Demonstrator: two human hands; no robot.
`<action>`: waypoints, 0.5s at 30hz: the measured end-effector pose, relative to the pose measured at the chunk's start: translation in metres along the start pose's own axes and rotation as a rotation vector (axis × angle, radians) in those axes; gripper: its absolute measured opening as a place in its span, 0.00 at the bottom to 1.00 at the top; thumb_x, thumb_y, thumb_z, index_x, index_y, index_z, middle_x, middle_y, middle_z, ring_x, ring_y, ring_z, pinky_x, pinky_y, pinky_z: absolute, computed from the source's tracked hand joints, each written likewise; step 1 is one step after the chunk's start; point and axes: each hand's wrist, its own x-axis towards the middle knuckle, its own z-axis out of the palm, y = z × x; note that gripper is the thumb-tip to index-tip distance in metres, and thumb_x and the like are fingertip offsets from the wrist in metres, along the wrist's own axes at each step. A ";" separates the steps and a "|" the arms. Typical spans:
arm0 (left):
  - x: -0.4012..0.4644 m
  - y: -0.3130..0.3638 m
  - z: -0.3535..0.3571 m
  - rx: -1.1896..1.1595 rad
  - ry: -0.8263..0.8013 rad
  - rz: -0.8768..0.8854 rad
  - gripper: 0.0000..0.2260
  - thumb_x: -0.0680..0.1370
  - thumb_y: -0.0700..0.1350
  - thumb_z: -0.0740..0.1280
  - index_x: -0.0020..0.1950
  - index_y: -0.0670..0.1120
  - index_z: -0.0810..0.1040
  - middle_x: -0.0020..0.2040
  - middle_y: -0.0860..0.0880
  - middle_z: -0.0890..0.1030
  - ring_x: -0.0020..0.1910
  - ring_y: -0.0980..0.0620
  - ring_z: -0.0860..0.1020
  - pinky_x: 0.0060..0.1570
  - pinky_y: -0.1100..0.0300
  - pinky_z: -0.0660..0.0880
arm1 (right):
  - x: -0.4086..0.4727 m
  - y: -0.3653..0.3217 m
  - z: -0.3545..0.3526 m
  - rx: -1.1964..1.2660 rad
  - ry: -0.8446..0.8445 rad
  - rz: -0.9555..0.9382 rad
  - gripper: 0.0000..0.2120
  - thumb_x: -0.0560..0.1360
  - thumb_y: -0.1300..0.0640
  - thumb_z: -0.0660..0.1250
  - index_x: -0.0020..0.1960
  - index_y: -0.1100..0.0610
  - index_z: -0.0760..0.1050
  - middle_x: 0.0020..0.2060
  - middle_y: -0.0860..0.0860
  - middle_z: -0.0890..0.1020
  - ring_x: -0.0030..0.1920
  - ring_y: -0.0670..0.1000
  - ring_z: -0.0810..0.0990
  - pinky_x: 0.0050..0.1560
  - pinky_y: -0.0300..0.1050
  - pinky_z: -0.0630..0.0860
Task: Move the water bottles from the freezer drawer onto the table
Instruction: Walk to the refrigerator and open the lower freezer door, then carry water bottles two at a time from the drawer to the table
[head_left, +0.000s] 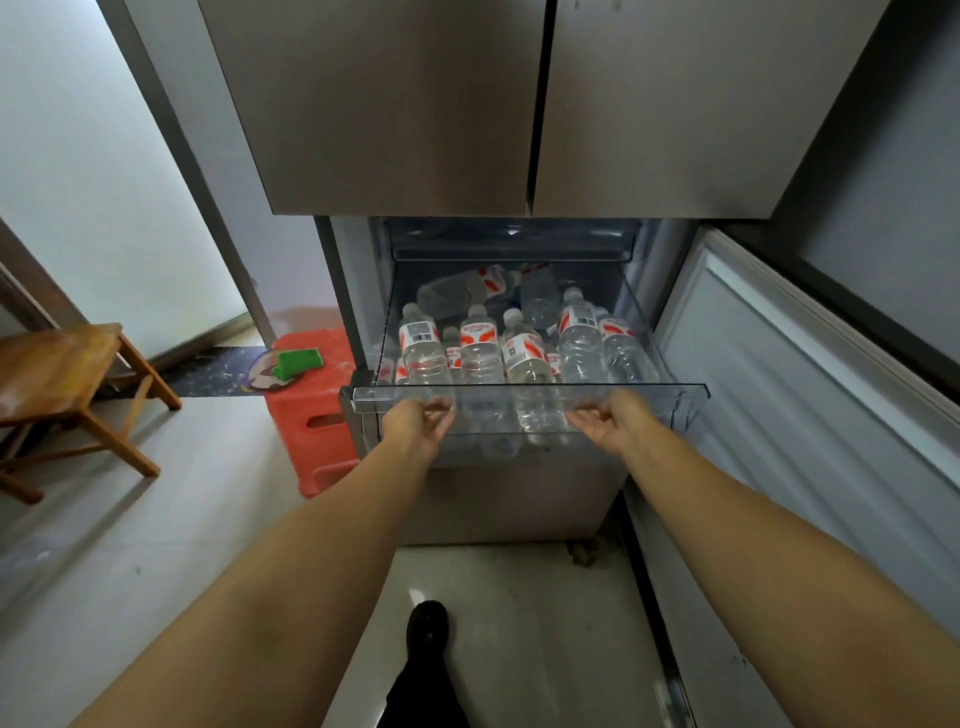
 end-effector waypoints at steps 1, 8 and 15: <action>0.001 0.001 -0.001 0.051 0.002 -0.027 0.19 0.79 0.29 0.49 0.69 0.34 0.67 0.39 0.42 0.74 0.39 0.48 0.75 0.57 0.50 0.74 | 0.000 -0.002 -0.002 -0.048 0.011 0.013 0.10 0.78 0.74 0.48 0.48 0.69 0.68 0.59 0.65 0.74 0.66 0.59 0.74 0.67 0.57 0.70; -0.035 0.016 0.021 0.959 -0.357 -0.266 0.07 0.81 0.41 0.60 0.50 0.40 0.75 0.43 0.43 0.80 0.43 0.47 0.80 0.50 0.53 0.78 | -0.011 -0.022 -0.008 -0.906 -0.041 0.154 0.08 0.82 0.60 0.55 0.53 0.63 0.72 0.31 0.57 0.85 0.32 0.53 0.84 0.28 0.43 0.81; -0.013 0.073 0.064 1.039 -0.241 0.039 0.11 0.81 0.41 0.59 0.59 0.37 0.74 0.41 0.43 0.78 0.42 0.47 0.78 0.51 0.53 0.78 | -0.026 -0.051 0.082 -1.145 -0.132 -0.195 0.09 0.81 0.62 0.56 0.52 0.62 0.74 0.38 0.55 0.81 0.33 0.50 0.79 0.31 0.40 0.75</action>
